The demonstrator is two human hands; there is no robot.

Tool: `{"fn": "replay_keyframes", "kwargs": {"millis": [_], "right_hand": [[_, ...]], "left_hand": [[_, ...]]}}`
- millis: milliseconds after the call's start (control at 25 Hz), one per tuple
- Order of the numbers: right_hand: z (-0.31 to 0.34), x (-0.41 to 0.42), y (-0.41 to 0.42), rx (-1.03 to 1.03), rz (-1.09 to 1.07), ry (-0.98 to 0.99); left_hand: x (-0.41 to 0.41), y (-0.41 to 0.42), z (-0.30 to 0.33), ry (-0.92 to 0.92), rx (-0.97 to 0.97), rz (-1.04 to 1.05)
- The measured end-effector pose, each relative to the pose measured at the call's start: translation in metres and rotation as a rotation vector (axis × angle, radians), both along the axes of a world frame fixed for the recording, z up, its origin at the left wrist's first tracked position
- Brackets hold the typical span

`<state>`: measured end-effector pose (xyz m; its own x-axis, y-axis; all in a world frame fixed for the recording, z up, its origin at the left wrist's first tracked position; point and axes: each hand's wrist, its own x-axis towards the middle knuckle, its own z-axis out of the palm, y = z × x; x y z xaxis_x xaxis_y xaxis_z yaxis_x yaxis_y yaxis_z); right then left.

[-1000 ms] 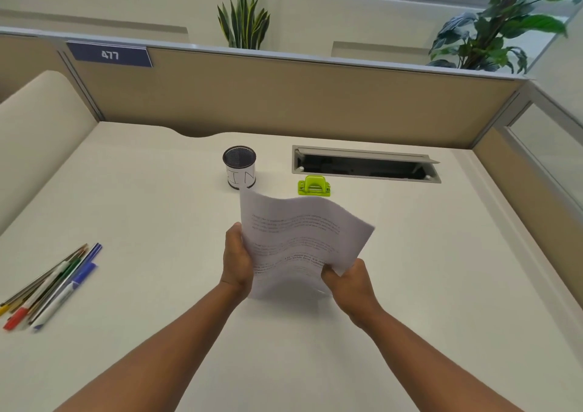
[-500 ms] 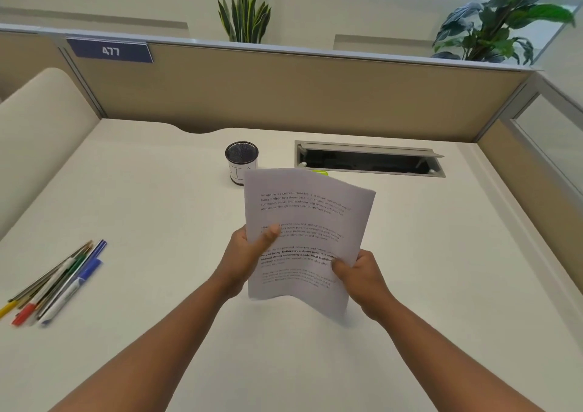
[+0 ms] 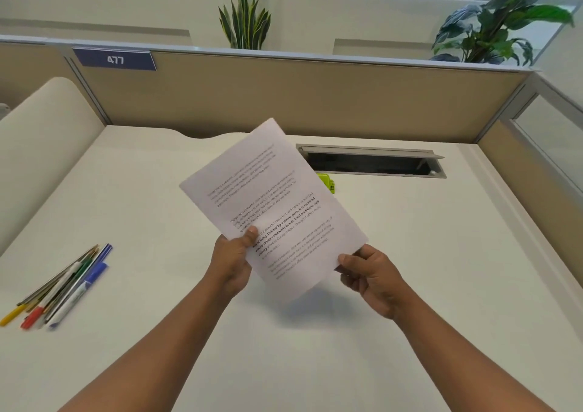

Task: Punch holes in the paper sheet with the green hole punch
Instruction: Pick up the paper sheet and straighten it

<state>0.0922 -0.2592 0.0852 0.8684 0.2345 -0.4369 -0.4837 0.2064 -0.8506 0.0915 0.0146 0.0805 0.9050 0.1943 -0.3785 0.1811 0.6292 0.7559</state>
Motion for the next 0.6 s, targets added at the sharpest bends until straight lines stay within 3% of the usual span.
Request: {"fn": "replay_keyframes", "kwargs": {"millis": [120, 280, 480, 600], "right_hand": [[-0.005, -0.012, 0.022, 0.175, -0.074, 0.072], [-0.01, -0.019, 0.049, 0.3, -0.16, 0.057], [-0.007, -0.009, 0.036, 0.117, -0.219, -0.017], [0.004, 0.004, 0.006, 0.028, -0.177, -0.072]], "left_hand": [[0.0, -0.014, -0.001, 0.012, -0.144, 0.046], [-0.003, -0.036, -0.007, 0.053, -0.198, 0.059], [-0.008, -0.02, -0.018, 0.117, -0.179, 0.004], [-0.002, 0.017, -0.025, 0.183, -0.093, 0.131]]}}
